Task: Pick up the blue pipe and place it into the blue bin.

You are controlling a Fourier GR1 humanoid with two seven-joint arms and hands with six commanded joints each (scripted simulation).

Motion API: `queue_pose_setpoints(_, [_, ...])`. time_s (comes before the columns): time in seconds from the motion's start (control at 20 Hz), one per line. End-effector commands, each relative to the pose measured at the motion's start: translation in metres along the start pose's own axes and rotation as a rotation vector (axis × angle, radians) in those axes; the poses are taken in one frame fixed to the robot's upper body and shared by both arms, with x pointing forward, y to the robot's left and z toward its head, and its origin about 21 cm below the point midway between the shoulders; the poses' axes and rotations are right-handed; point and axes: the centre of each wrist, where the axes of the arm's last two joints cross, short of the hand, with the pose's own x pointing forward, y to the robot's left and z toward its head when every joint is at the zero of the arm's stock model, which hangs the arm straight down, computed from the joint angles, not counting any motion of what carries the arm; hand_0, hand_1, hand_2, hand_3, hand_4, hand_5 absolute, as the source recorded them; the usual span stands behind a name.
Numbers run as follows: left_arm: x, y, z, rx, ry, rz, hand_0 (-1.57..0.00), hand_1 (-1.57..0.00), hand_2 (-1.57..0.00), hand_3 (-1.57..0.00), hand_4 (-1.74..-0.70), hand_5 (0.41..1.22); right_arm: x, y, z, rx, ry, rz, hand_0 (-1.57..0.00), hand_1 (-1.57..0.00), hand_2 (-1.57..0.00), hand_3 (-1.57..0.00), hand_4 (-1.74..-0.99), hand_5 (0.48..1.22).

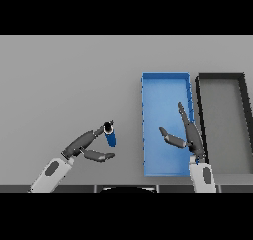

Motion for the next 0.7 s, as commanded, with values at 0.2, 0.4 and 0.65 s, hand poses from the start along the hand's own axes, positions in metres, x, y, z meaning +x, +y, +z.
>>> queue_pose_setpoints(0.2, [-0.012,-0.012,-0.024,0.016,0.015,0.067,0.00,0.00,0.00,0.00,-1.14,0.497,0.002,-0.002,0.001,0.002,-0.008,-0.006,0.00,0.00,0.00,0.00,-1.202,0.549])
queue_pose_setpoints(0.4, [-0.018,-0.019,-0.038,0.043,-0.019,0.046,0.00,0.00,-0.02,0.00,-1.10,0.517,-0.002,-0.003,0.001,-0.003,0.018,0.012,0.00,0.00,0.00,0.00,-1.195,0.548])
queue_pose_setpoints(0.65, [-0.017,-0.028,-0.051,0.021,-0.076,0.197,-0.04,-0.25,-0.42,-0.35,-1.27,0.675,0.000,-0.003,0.004,-0.002,-0.008,0.004,0.00,0.00,0.00,0.00,-1.196,0.560])
